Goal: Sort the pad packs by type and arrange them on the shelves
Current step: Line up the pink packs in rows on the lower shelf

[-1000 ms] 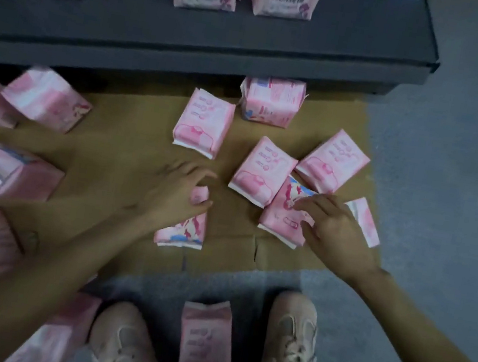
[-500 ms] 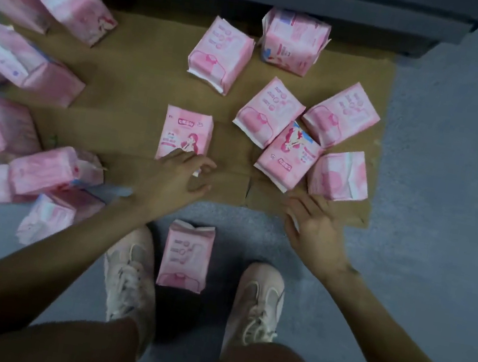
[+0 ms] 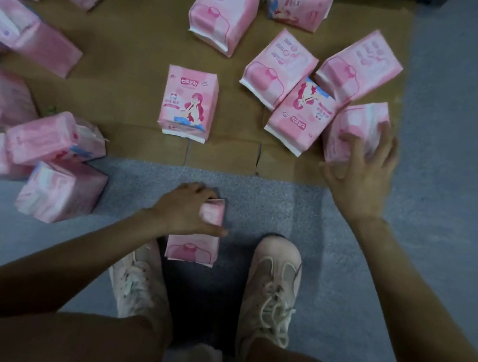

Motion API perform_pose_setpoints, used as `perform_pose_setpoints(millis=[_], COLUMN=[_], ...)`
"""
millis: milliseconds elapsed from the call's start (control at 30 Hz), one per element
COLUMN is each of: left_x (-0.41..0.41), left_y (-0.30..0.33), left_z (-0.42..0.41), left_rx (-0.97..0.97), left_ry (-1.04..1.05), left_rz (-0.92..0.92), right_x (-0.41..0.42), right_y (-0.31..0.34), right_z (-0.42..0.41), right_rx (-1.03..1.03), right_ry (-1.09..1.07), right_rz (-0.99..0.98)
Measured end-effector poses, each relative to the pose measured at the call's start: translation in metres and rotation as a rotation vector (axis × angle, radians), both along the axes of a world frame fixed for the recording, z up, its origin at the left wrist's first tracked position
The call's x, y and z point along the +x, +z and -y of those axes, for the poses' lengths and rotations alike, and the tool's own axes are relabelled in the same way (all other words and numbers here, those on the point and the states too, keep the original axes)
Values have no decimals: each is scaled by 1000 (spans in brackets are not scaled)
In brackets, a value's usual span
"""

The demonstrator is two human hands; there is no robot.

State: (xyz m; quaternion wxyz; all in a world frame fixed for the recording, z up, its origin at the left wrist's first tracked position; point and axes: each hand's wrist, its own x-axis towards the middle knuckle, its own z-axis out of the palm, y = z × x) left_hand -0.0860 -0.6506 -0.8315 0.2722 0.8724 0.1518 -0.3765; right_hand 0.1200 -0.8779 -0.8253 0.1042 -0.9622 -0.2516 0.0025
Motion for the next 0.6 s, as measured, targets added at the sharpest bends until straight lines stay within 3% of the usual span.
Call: perform_pose_setpoints(millis=[167, 267, 367, 600], left_x=[-9, -4, 19, 58], left_y=[-9, 8, 20, 21], left_z=[0, -16, -40, -93], left_rx=[41, -33, 4, 176], left_ry=[105, 308, 430, 476], left_rz=[134, 314, 515, 679], right_x=[-1, -9, -13, -11], right_y=[-10, -8, -2, -7], right_z=[-7, -21, -52, -131], right_rx=[78, 125, 203, 303], right_ry=[-54, -55, 42, 369], right_rz=[83, 18, -52, -146])
